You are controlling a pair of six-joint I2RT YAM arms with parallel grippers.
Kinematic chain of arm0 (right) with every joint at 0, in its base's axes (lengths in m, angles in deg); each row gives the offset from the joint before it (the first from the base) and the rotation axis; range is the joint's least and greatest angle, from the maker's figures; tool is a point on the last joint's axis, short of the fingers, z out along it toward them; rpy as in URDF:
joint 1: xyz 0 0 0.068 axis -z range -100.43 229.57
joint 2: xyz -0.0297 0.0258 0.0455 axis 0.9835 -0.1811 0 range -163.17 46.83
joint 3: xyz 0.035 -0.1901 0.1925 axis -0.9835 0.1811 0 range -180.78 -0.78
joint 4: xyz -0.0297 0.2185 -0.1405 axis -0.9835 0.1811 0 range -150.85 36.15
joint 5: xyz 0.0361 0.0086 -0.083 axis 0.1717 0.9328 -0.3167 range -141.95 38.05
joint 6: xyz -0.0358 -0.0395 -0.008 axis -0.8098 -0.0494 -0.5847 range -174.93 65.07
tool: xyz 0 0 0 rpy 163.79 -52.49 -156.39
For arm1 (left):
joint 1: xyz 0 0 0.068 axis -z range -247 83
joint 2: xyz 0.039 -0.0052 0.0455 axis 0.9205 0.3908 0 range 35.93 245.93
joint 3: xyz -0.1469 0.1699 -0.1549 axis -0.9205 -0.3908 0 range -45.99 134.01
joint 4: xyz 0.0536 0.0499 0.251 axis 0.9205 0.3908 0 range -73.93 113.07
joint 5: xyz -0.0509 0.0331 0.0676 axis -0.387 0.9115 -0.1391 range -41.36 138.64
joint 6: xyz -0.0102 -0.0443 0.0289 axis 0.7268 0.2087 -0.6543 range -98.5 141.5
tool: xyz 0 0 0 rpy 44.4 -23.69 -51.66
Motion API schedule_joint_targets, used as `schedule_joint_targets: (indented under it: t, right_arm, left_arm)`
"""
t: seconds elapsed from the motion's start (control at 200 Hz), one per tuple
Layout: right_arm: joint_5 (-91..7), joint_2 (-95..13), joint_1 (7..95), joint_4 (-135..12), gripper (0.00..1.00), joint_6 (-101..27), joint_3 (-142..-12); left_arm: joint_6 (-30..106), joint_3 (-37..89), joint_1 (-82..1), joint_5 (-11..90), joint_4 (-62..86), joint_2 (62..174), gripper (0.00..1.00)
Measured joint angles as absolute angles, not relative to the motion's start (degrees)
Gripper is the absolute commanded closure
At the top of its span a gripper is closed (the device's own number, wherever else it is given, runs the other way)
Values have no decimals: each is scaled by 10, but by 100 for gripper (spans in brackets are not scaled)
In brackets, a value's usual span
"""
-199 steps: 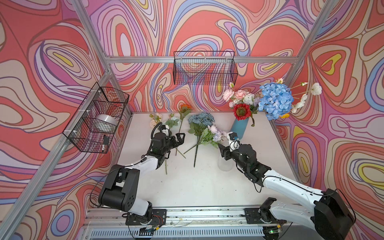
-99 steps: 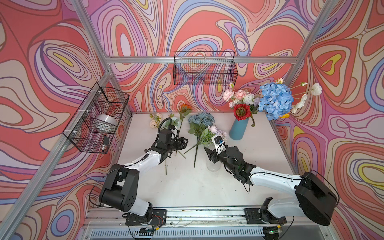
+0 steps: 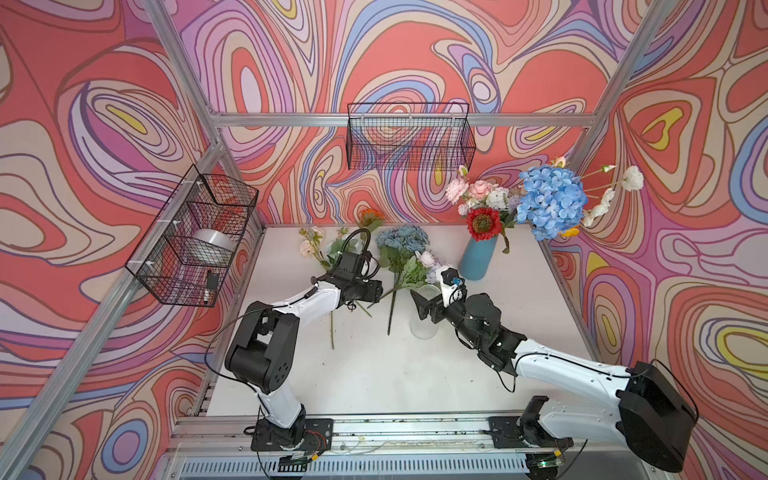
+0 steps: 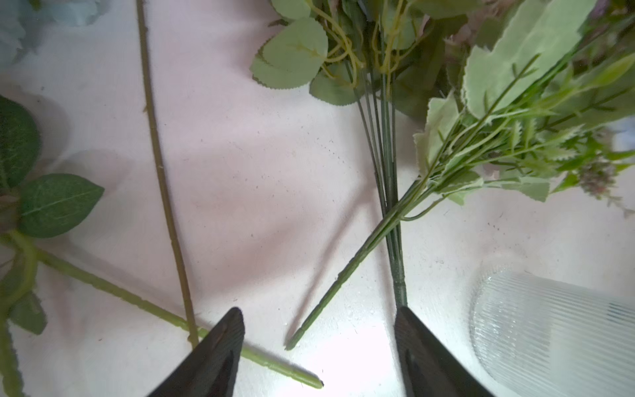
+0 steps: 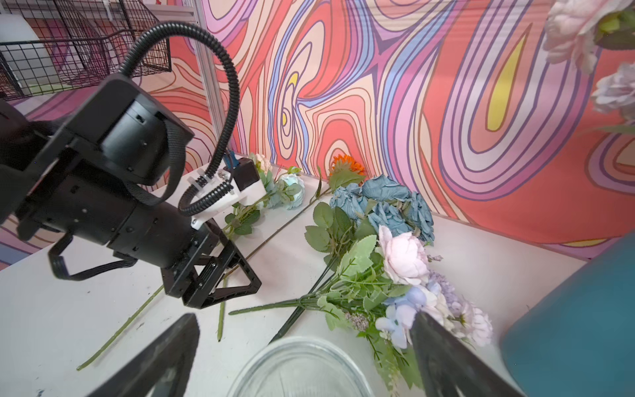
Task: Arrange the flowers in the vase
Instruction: 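Carry the glass vase centerward with the right gripper while the left reaches for flowers, then grasp the pink-white flower bunch stems with the left gripper and lift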
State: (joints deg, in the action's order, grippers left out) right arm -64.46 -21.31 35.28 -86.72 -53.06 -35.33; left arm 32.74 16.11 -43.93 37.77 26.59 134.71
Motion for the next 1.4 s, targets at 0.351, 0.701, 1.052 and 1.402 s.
schedule_joint_targets:
  t: [0.351,0.701,1.052,1.402]
  right_arm:
    - [-667,-184,357,-691,1,-500,-471]
    - [-678,-237,428,-608,2,-435,-543]
    - [-724,-237,429,-594,1,-412,-552]
    - [-770,-237,430,-574,2,-376,-561]
  left_arm:
    - [285,219,-413,385,328,1412,30]
    - [245,275,-412,389,376,1483,39]
    - [221,325,-412,358,404,1518,64]
    - [200,329,-405,316,439,1522,96]
